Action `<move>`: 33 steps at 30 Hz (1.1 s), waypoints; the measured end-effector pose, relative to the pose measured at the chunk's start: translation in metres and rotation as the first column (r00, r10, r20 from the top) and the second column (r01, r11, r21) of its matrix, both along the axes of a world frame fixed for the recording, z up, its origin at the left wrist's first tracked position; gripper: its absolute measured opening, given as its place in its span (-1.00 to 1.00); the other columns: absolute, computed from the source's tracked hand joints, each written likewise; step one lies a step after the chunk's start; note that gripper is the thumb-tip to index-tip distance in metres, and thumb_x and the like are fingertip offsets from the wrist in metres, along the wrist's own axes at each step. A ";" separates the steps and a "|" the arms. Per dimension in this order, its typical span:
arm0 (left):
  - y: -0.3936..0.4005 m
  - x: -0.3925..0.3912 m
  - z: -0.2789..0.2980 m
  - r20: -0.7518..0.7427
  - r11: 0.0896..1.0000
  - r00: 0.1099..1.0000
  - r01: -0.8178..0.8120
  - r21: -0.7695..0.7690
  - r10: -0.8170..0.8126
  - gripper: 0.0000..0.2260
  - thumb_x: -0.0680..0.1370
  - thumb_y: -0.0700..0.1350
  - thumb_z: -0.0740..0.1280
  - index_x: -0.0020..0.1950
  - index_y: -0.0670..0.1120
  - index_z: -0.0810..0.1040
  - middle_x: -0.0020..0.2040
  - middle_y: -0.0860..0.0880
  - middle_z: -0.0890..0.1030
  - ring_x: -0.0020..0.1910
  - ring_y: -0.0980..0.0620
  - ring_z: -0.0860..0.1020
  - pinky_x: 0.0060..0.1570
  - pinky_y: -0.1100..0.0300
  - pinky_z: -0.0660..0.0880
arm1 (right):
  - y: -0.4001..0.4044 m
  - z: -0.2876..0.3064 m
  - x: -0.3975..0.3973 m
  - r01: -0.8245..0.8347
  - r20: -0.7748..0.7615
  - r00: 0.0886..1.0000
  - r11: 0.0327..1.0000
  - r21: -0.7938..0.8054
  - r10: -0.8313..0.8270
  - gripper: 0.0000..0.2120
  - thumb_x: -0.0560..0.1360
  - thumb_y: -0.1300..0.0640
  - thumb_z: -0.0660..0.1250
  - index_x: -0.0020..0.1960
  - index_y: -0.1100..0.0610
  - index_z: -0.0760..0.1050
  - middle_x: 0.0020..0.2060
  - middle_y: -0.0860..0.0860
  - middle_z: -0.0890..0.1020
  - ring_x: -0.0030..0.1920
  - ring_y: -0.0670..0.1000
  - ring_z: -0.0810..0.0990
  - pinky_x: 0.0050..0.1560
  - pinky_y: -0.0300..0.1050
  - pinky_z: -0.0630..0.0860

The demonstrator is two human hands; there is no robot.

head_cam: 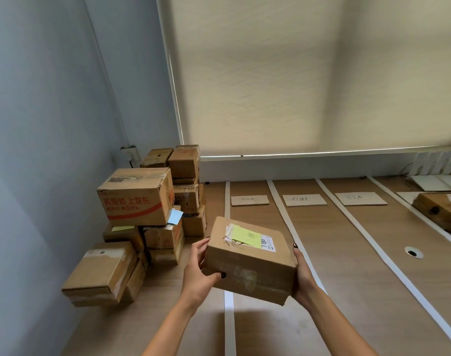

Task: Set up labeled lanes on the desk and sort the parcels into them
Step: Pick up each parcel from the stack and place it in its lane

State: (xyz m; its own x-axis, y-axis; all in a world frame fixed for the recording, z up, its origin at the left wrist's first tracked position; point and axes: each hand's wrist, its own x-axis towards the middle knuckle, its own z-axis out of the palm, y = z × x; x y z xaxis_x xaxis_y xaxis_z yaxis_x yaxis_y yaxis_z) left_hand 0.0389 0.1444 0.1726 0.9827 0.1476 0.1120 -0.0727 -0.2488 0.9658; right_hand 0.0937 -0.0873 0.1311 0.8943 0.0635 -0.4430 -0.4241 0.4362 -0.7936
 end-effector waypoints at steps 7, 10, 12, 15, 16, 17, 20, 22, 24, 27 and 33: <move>-0.006 -0.010 -0.014 -0.065 0.980 0.995 -0.088 -0.177 0.078 -0.59 0.45 -0.15 0.43 0.19 0.02 0.30 0.14 0.06 0.49 0.17 0.08 0.47 0.17 0.13 0.44 | -0.012 0.011 -0.005 -0.148 0.081 0.983 0.970 -0.192 0.166 -0.69 0.57 0.01 0.16 0.15 0.15 0.55 -0.13 0.06 0.68 -0.18 0.04 0.57 -0.32 -0.12 0.39; -0.013 -0.015 -0.017 -0.108 0.969 0.985 -0.150 -0.197 0.131 -0.64 0.52 -0.11 0.34 0.24 0.00 0.28 0.23 -0.07 0.45 0.22 -0.05 0.45 0.22 -0.03 0.47 | -0.016 0.011 -0.011 -0.153 0.157 0.970 0.971 -0.185 0.183 -0.71 0.60 0.11 0.14 0.28 0.08 0.48 0.05 0.02 0.66 -0.01 0.00 0.60 -0.23 -0.21 0.51; -0.019 -0.019 -0.021 -0.126 0.974 0.980 -0.170 -0.148 0.152 -0.56 0.54 -0.11 0.31 0.38 0.00 0.24 0.28 -0.04 0.36 0.26 -0.02 0.39 0.24 0.05 0.42 | -0.020 0.008 -0.015 -0.140 0.202 0.963 0.969 -0.202 0.181 -0.65 0.60 0.17 0.16 0.37 0.03 0.39 0.10 -0.05 0.63 0.07 -0.04 0.58 -0.14 -0.24 0.52; -0.030 -0.026 -0.026 -0.126 0.982 0.980 -0.167 -0.086 0.156 -0.49 0.56 -0.11 0.29 0.47 -0.07 0.20 0.25 0.04 0.24 0.20 0.10 0.34 0.21 0.24 0.30 | -0.025 0.005 -0.023 -0.128 0.240 0.952 0.959 -0.251 0.189 -0.57 0.59 0.21 0.17 0.44 0.03 0.29 0.13 -0.12 0.59 0.14 -0.09 0.54 -0.04 -0.26 0.50; -0.033 -0.028 -0.030 -0.131 0.982 0.981 -0.158 -0.099 0.145 -0.50 0.56 -0.13 0.29 0.47 -0.08 0.21 0.26 0.05 0.26 0.18 0.11 0.35 0.19 0.25 0.31 | -0.025 0.004 -0.026 -0.123 0.253 0.948 0.955 -0.270 0.193 -0.56 0.59 0.20 0.18 0.45 0.01 0.28 0.14 -0.14 0.58 0.15 -0.10 0.53 -0.04 -0.26 0.51; -0.036 -0.029 -0.035 -0.145 0.980 0.980 -0.152 -0.127 0.133 -0.51 0.56 -0.15 0.28 0.47 -0.06 0.21 0.29 0.04 0.32 0.19 0.08 0.39 0.17 0.23 0.36 | -0.026 0.004 -0.029 -0.114 0.266 0.944 0.951 -0.289 0.194 -0.56 0.59 0.19 0.19 0.45 -0.02 0.27 0.15 -0.17 0.56 0.15 -0.13 0.52 -0.05 -0.28 0.51; -0.041 -0.027 -0.050 -0.204 0.961 0.971 -0.171 -0.220 0.126 -0.51 0.56 -0.18 0.29 0.46 -0.03 0.23 0.27 -0.05 0.47 0.17 -0.03 0.49 0.09 0.12 0.48 | -0.030 0.000 -0.036 -0.052 0.296 0.942 0.942 -0.332 0.157 -0.53 0.57 0.17 0.23 0.43 -0.11 0.25 0.16 -0.22 0.52 0.13 -0.18 0.50 -0.09 -0.30 0.51; -0.041 -0.021 -0.062 -0.228 0.952 0.965 -0.188 -0.243 0.132 -0.49 0.53 -0.20 0.32 0.45 -0.05 0.26 0.26 -0.08 0.48 0.16 -0.06 0.48 0.09 0.09 0.48 | -0.033 -0.004 -0.039 -0.015 0.310 0.941 0.931 -0.365 0.137 -0.50 0.54 0.16 0.29 0.41 -0.14 0.27 0.20 -0.21 0.51 0.15 -0.19 0.49 -0.07 -0.28 0.51; -0.042 -0.013 -0.074 -0.240 0.944 0.963 -0.190 -0.271 0.124 -0.46 0.50 -0.23 0.36 0.44 -0.06 0.28 0.26 -0.10 0.49 0.16 -0.08 0.48 0.06 0.11 0.46 | -0.036 -0.007 -0.040 0.011 0.319 0.939 0.917 -0.400 0.128 -0.46 0.50 0.14 0.36 0.38 -0.19 0.27 0.21 -0.23 0.49 0.16 -0.24 0.47 -0.10 -0.32 0.51; -0.052 -0.001 -0.078 -0.230 0.937 0.967 -0.180 -0.300 0.113 -0.45 0.49 -0.25 0.37 0.44 -0.03 0.29 0.23 -0.10 0.50 0.16 -0.10 0.48 0.04 0.10 0.46 | -0.044 -0.006 -0.037 0.050 0.348 0.929 0.887 -0.460 0.128 -0.35 0.32 -0.02 0.42 0.36 -0.24 0.29 0.23 -0.23 0.46 0.20 -0.24 0.43 -0.06 -0.33 0.48; -0.105 0.008 -0.068 -0.202 0.944 0.975 -0.149 -0.295 0.091 -0.48 0.53 -0.29 0.30 0.46 -0.05 0.25 0.24 -0.08 0.47 0.16 -0.06 0.45 0.10 0.10 0.45 | -0.097 -0.009 -0.034 0.098 0.393 0.910 0.854 -0.511 0.131 -0.29 0.27 -0.04 0.41 0.39 -0.21 0.27 0.25 -0.16 0.49 0.22 -0.17 0.47 -0.03 -0.29 0.50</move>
State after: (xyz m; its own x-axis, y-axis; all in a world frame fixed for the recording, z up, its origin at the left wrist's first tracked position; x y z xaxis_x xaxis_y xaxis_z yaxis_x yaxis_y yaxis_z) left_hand 0.0464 0.0390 0.1050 0.9548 0.2638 -0.1371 0.1242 0.0650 0.9901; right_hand 0.0594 -0.1845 0.1223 0.9984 -0.0523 -0.0199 -0.0242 -0.0828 -0.9963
